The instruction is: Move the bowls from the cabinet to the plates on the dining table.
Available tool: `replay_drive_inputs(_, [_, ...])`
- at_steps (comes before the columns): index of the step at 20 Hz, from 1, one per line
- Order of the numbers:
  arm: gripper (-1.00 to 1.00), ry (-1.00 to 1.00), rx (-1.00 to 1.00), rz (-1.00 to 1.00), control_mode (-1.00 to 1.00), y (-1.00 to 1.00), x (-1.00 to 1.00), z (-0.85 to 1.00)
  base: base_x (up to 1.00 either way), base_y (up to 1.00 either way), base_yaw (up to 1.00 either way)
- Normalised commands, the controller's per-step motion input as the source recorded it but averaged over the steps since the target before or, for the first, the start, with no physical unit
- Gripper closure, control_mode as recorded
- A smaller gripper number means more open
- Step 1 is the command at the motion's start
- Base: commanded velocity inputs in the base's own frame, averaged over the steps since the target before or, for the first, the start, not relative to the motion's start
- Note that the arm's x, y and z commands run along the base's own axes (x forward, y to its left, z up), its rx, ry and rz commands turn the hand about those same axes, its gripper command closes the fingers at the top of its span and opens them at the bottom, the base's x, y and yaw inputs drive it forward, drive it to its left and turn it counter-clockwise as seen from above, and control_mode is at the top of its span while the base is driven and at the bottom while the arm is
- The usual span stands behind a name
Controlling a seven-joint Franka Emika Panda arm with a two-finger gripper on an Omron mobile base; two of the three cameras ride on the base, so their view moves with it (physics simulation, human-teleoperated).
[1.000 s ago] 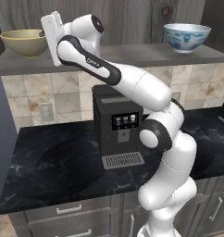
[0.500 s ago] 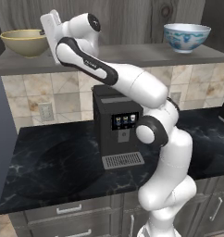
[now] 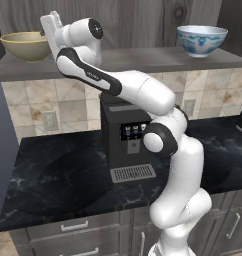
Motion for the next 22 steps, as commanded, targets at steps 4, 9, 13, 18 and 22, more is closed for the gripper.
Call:
replay_drive_inputs(4, [-1.00, 0.03, 0.02, -0.01, -1.00, 0.11, 0.39, -0.13, 0.00, 0.00, 0.00])
replay_drive_inputs(9, [-1.00, 0.13, 0.00, 0.00, -1.00, 0.13, 0.36, -0.25, 0.00, 0.00, 0.00])
replay_drive_inputs(13, [1.00, 0.13, -0.01, 0.02, -1.00, 0.18, 0.22, -0.28, 0.00, 0.00, 0.00])
replay_drive_inputs(18, [1.00, 0.01, -0.05, 0.01, -1.00, 0.28, -0.01, -0.29, 0.00, 0.00, 0.00])
replay_drive_inputs(22, [1.00, -0.02, -0.03, 0.02, -1.00, 0.14, -0.10, -0.30, 0.00, 0.00, 0.00])
